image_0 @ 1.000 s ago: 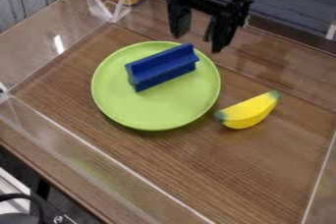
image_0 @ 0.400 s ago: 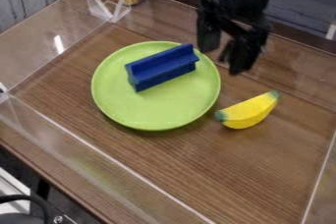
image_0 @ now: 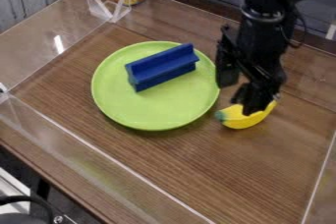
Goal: Put the banana in the green plate
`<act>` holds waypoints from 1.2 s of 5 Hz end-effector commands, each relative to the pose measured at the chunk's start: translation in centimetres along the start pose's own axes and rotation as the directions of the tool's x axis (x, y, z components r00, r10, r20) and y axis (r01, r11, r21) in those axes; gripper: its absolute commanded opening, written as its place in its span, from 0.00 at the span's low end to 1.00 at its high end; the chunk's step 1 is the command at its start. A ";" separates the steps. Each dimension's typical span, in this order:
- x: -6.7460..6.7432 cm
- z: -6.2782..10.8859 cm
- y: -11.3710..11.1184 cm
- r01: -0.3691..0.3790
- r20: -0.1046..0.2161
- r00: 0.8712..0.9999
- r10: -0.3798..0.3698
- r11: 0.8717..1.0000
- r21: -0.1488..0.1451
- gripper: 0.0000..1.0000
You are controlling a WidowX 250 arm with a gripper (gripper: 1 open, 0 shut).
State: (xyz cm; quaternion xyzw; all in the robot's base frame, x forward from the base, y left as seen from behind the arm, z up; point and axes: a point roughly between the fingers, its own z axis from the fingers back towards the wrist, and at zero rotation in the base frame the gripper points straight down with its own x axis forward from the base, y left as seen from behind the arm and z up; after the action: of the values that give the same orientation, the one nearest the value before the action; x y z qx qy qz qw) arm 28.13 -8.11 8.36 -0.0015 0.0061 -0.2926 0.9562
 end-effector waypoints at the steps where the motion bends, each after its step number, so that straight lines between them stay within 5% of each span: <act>1: 0.9 -0.5 -0.7 0.060 0.051 0.997 -0.061 0.998 0.028 1.00; 4: 0.6 -4.5 -0.6 0.186 0.073 0.979 -0.192 0.979 0.088 1.00; 5: 0.1 -5.8 -1.4 0.206 0.092 0.972 -0.215 0.974 0.098 0.00; 6: -0.5 -6.8 -1.2 0.214 0.109 0.968 -0.224 0.972 0.097 0.00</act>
State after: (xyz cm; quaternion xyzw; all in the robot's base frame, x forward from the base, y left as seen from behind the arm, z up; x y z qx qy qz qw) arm 28.14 -9.28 2.78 0.0238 -0.0893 -0.3924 0.9151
